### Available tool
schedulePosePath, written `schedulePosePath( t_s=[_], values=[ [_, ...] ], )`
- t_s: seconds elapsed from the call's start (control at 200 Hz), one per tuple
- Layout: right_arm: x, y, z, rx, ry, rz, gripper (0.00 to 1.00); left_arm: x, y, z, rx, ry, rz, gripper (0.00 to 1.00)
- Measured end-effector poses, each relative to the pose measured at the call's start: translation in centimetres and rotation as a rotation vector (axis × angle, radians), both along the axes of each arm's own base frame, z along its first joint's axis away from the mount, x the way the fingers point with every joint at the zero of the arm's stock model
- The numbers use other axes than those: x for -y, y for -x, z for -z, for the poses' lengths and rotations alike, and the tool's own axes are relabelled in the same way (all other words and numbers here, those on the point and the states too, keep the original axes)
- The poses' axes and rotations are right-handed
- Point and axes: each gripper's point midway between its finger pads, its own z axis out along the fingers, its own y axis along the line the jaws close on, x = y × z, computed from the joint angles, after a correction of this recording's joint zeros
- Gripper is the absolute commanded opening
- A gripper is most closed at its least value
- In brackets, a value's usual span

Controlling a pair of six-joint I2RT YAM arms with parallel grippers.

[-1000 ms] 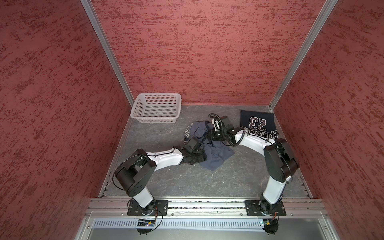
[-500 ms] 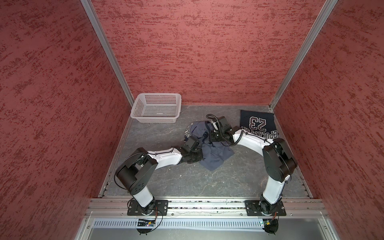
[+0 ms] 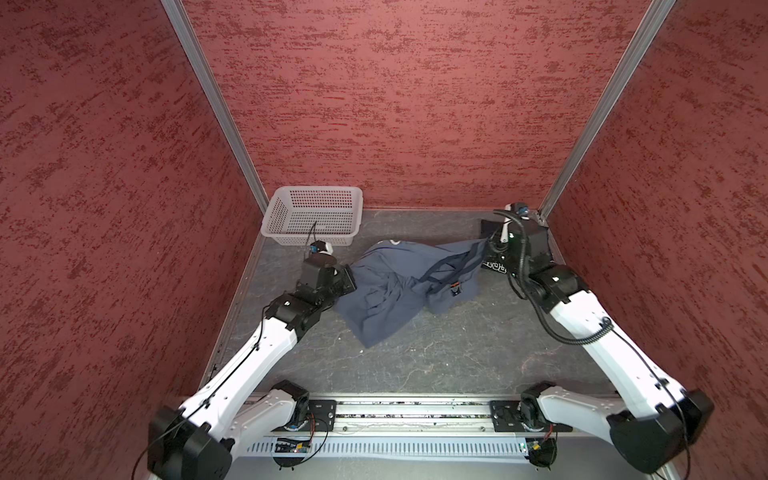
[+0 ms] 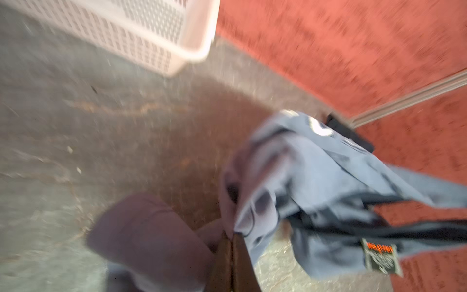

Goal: Fold and stack the tank tops
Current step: 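Pull the tank top apart with both grippers to spread it flat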

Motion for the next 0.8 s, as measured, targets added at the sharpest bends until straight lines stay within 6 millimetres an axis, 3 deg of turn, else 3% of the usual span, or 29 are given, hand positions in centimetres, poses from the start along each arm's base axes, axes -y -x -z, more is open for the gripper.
schedulePosePath(
  t_s=[0.065, 0.14, 0.215, 0.265, 0.361, 0.431, 0.501, 0.571, 0.681, 0.796],
  values=[
    [0.8, 0.6, -0.4, 0.015, -0.014, 0.012, 0.00, -0.9, -0.1, -0.9, 0.027, -0.001, -0.016, 0.00],
    [1.1, 0.6, 1.6, -0.027, -0.029, 0.008, 0.00, -1.6, -0.6, -0.2, 0.003, -0.006, -0.035, 0.00],
    [1.3, 0.1, 5.7, -0.122, -0.048, 0.000, 0.00, -2.0, -1.6, 2.1, -0.069, -0.017, -0.045, 0.00],
    [1.6, -0.5, 9.4, -0.212, -0.060, 0.009, 0.00, -2.2, -2.2, 4.6, -0.152, -0.031, -0.052, 0.00],
    [2.5, -0.5, 16.9, -0.410, -0.074, 0.033, 0.29, -2.4, -2.5, 9.2, -0.304, -0.054, -0.051, 0.00],
    [3.4, 0.0, 20.2, -0.508, -0.077, 0.060, 0.44, -2.4, -2.3, 11.3, -0.379, -0.060, -0.043, 0.00],
    [4.0, 0.0, 21.1, -0.541, -0.074, 0.080, 0.55, -2.2, -2.1, 12.1, -0.412, -0.056, -0.033, 0.01],
    [4.3, -0.1, 20.6, -0.534, -0.070, 0.087, 0.63, -2.0, -2.0, 12.2, -0.419, -0.048, -0.022, 0.01],
    [3.8, -0.2, 19.4, -0.508, -0.067, 0.075, 0.65, -1.9, -2.1, 12.0, -0.417, -0.039, -0.016, 0.02],
    [0.9, 0.5, 19.4, -0.515, -0.041, 0.002, 0.63, -1.8, -2.2, 11.8, -0.404, -0.031, -0.012, 0.02]
  ],
)
